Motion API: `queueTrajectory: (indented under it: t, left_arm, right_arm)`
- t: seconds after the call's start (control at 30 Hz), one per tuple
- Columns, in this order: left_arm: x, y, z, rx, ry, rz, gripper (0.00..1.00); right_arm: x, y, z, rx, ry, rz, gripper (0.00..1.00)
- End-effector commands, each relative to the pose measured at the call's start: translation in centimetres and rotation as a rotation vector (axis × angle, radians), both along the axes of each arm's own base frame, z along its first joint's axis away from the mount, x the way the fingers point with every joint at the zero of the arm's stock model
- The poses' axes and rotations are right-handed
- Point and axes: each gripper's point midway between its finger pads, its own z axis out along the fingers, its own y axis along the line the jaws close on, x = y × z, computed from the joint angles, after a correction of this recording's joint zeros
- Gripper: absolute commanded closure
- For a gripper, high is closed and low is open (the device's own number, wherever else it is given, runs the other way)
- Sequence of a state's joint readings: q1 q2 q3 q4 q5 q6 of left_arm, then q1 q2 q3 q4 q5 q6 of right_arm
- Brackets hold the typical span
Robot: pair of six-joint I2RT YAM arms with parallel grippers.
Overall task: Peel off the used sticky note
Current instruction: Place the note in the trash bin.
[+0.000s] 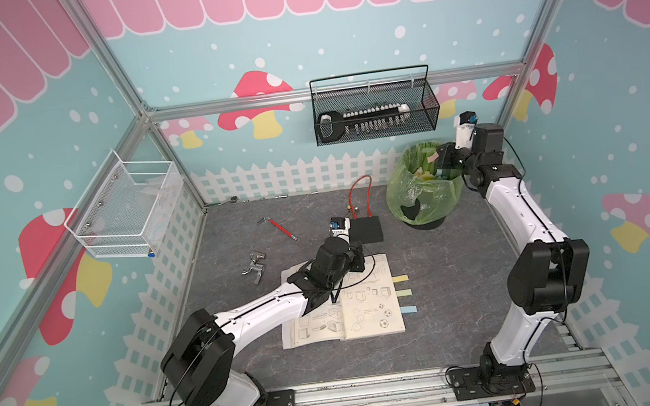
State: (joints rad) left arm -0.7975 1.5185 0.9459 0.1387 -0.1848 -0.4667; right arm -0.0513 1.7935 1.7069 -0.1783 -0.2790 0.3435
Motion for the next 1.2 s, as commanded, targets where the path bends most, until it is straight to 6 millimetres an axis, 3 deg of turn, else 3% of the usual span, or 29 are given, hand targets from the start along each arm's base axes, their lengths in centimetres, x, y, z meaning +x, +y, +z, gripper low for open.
queueTrajectory:
  t: [0.0,0.03,0.1,0.13,0.2,0.3,0.33,0.4,0.43,0.47,0.53,0.57,0.7,1.03,1.07,1.17]
  left_arm:
    - [-0.3,0.5,0.1,0.02,-0.006,0.007,1.0]
    - [-0.4,0.5,0.1,0.021,-0.005,0.006,1.0]
    - [-0.3,0.6,0.1,0.022,-0.007,0.008,1.0]
    - [-0.3,0.6,0.1,0.023,-0.007,0.01,1.0]
    - [-0.3,0.6,0.2,0.024,-0.008,0.009,1.0]
    - [-0.2,0.4,0.1,0.026,-0.007,0.007,1.0]
    - [-0.1,0.4,0.2,0.026,-0.009,0.006,1.0]
    - [-0.1,0.3,0.1,0.028,-0.006,0.004,1.0]
    - [-0.1,0.3,0.1,0.027,-0.006,0.004,1.0]
    - [0.0,0.2,0.1,0.029,-0.006,0.003,1.0]
    - [0.0,0.1,0.1,0.03,-0.005,0.001,1.0]
    - [0.0,0.1,0.0,0.033,-0.004,0.0,1.0]
    - [0.2,-0.2,0.2,0.028,-0.005,-0.003,1.0]
    - [0.4,-0.5,0.6,0.025,-0.013,-0.01,1.0]
    - [0.3,-0.5,0.6,0.023,-0.012,-0.01,1.0]
    - [0.3,-0.3,0.4,0.032,-0.01,-0.008,1.0]
  right_arm:
    - [-0.5,-0.1,0.6,-0.013,-0.006,-0.003,0.36]
    - [-0.4,0.0,0.3,-0.015,0.001,0.0,0.24]
    - [-0.4,0.0,0.1,-0.019,0.004,0.004,0.19]
    - [-0.4,0.1,0.1,-0.02,0.005,0.008,0.29]
    - [-0.4,0.0,0.0,-0.022,0.009,0.003,1.0]
    - [-0.5,0.0,-0.5,-0.034,0.025,0.003,1.0]
    - [-0.4,-0.3,-0.8,-0.044,0.039,-0.012,0.97]
    - [-0.2,-0.9,-1.7,-0.082,0.076,-0.038,0.33]
    - [-0.1,-1.2,-2.2,-0.11,0.096,-0.054,0.21]
    - [-0.1,-1.5,-2.4,-0.127,0.106,-0.065,0.18]
    - [-0.2,-1.2,-2.8,-0.131,0.11,-0.046,0.34]
    - [-0.2,-0.8,-2.8,-0.122,0.105,-0.027,0.35]
    - [-0.1,-0.1,-2.9,-0.117,0.102,-0.007,0.19]
    - [0.5,4.3,-4.5,-0.152,0.135,0.112,0.19]
    - [1.1,4.9,-6.2,-0.149,0.167,0.127,0.19]
    - [1.2,5.8,-6.6,-0.151,0.175,0.146,0.19]
